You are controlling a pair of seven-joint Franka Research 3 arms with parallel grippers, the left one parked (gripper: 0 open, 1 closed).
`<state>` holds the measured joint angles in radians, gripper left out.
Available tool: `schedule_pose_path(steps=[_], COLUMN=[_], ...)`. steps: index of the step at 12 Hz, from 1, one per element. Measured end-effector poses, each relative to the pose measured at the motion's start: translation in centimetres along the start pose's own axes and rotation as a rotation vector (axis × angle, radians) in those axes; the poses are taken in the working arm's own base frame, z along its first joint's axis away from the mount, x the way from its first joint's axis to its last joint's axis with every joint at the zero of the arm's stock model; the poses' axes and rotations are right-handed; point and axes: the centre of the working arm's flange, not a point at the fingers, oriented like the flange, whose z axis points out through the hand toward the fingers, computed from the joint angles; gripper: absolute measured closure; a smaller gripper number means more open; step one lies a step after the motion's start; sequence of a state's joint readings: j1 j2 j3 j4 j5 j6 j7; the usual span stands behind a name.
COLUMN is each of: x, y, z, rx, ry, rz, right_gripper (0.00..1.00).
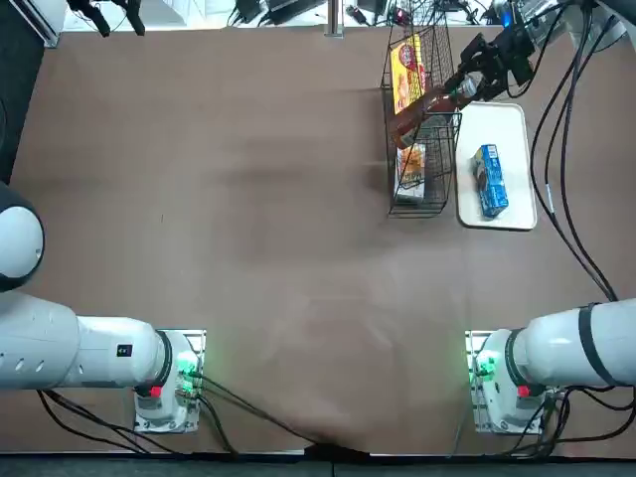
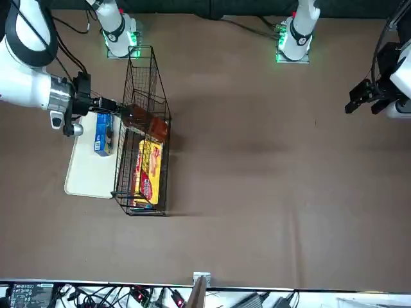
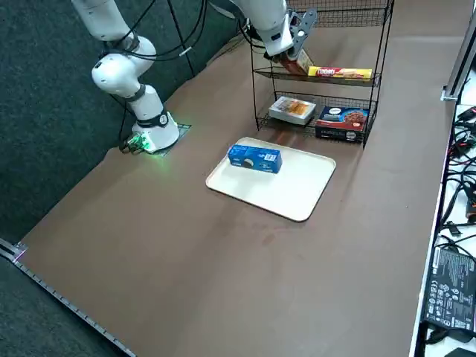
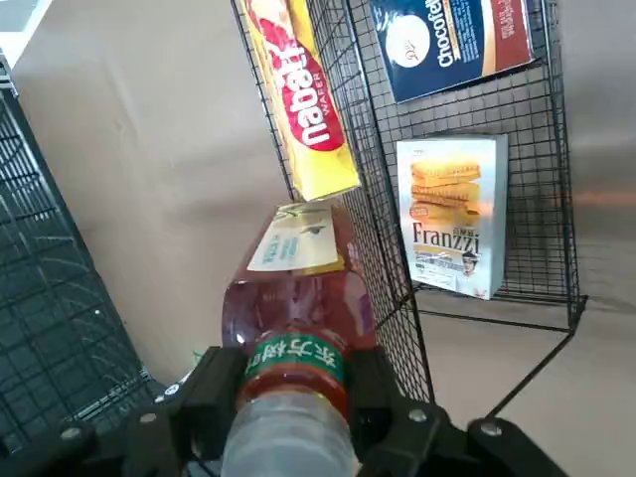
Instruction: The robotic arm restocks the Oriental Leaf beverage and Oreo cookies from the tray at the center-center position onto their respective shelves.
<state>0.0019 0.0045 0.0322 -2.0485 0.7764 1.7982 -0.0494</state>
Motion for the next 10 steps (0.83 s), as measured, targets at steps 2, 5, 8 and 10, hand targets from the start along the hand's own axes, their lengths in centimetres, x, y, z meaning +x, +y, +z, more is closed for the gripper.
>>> schedule_pose_path(steps=[2, 5, 8, 10], x=[0.04, 0.08, 0.16, 0.2], y=[0.05, 0.05, 0.02, -0.03], z=[-0.04, -0.07, -0.43, -0.6], rx=[0.001, 0.002, 0.005, 0.006], ry=[0.002, 0.003, 0.01, 0.013], rz=[0.001, 0.002, 0.001, -0.001], right_gripper=[0.4, 0.24, 0.08, 0.0])
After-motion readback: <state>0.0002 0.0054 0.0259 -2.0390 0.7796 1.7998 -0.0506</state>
